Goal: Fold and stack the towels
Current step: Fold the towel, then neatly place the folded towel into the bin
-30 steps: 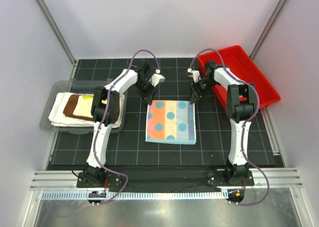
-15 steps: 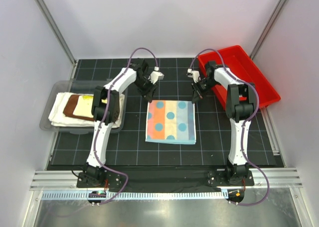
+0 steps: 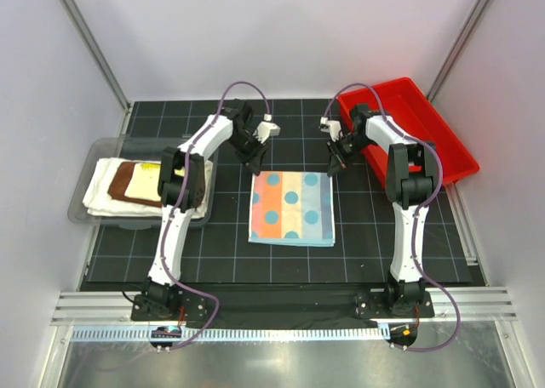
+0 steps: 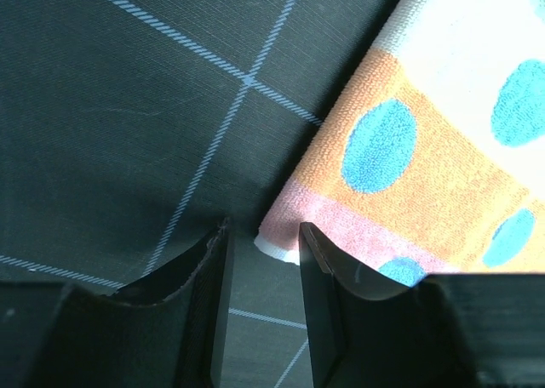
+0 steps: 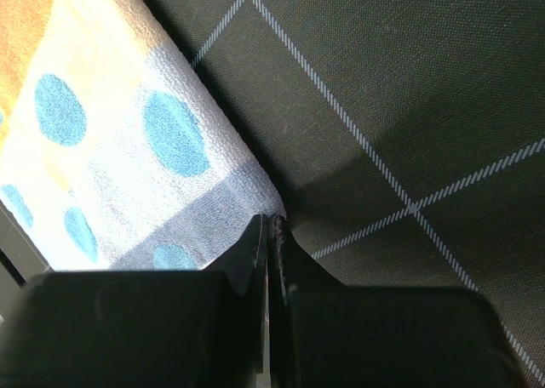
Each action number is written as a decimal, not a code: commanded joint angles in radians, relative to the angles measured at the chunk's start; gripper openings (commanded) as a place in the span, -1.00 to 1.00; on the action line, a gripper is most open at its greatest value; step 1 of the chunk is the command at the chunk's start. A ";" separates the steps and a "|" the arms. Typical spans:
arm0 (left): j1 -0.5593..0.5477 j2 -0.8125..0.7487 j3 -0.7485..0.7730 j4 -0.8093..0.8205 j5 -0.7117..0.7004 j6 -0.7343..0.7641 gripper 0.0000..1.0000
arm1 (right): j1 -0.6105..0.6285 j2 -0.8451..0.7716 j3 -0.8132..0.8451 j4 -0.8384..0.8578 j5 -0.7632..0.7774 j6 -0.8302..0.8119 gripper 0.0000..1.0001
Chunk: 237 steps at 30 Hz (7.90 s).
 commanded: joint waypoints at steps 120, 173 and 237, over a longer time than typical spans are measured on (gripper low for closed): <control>-0.369 -0.843 -1.061 0.448 -0.441 -0.554 -1.00 | 0.292 -1.231 -1.199 0.618 0.626 0.872 -0.66; -0.306 -1.020 -1.288 0.775 -0.561 -1.085 0.02 | 0.262 -0.879 -1.166 0.779 0.560 1.036 -0.52; -0.361 -0.845 -0.820 0.101 -1.012 -1.048 -1.00 | 0.260 -1.220 -1.042 0.654 0.413 1.040 0.99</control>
